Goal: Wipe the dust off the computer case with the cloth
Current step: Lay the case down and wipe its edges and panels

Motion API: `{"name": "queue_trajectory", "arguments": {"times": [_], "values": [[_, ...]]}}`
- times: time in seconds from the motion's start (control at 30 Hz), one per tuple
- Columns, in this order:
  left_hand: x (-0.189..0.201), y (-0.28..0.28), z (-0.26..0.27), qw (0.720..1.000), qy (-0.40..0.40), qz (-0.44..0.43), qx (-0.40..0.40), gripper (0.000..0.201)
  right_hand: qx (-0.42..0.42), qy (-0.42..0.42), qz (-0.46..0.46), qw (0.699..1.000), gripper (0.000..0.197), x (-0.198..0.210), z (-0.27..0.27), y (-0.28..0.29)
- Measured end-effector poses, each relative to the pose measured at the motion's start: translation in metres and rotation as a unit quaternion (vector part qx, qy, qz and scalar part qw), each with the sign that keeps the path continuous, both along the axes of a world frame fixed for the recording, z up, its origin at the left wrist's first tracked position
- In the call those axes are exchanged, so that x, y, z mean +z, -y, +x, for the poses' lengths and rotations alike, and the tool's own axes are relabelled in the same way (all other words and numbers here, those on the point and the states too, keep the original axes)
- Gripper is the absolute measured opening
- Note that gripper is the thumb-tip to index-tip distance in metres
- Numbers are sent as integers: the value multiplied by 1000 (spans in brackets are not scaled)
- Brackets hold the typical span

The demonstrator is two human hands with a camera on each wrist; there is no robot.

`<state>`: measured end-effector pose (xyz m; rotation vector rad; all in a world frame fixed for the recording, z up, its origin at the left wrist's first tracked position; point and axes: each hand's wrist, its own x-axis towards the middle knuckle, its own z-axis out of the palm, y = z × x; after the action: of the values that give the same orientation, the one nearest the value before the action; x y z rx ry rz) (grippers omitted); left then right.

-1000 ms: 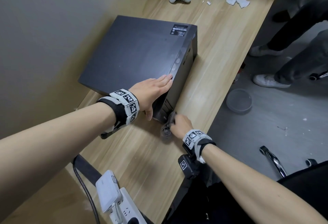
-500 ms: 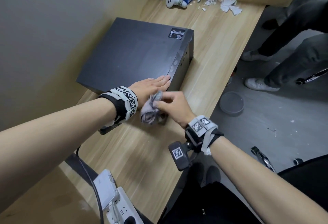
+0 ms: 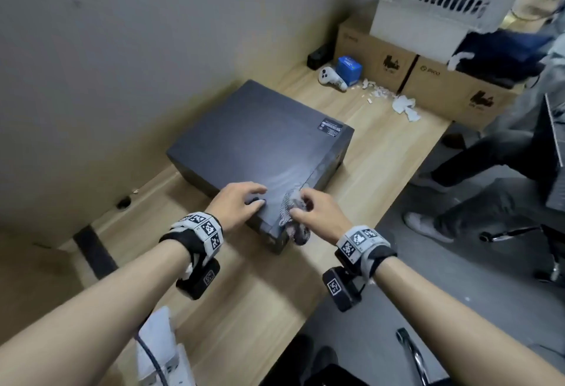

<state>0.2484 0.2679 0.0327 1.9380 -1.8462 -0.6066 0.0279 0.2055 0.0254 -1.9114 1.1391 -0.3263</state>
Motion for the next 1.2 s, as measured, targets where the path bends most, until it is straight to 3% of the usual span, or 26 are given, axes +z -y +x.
{"name": "queue_trajectory", "arguments": {"times": [0.1, 0.2, 0.4, 0.6, 0.73, 0.83, 0.93, 1.07, 1.2], "values": [[0, -11, -5, 994, -38, -36, 101, 16, 116, -95, -111, 982, 20, -4, 28, -17], [-6, -20, -10, 983, -60, -37, 168, 13, 171, -138, -177, 959, 20, -12, 40, -26], [-15, -6, -16, 970, -89, -12, 225, 14, 156, -156, -222, 950, 13, -12, 35, 15], [-16, 27, -27, 948, -94, -14, 302, 16, 106, -200, -215, 950, 13, -9, 5, 145], [-15, 42, -39, 911, -99, -19, 401, 13, 64, -229, -214, 947, 18, -9, -15, 235], [-11, 40, -49, 874, -79, -37, 477, 12, 47, -224, -211, 950, 8, -14, -15, 279], [-13, 22, -62, 823, -44, -31, 566, 19, 37, -194, -157, 968, 13, -25, -10, 292], [-24, 1, -91, 761, -62, 14, 645, 38, 29, -165, -112, 979, 7, -32, -12, 295], [-35, -2, -123, 720, -171, 41, 671, 50, 70, -182, -128, 972, 6, -26, -18, 299]]}}
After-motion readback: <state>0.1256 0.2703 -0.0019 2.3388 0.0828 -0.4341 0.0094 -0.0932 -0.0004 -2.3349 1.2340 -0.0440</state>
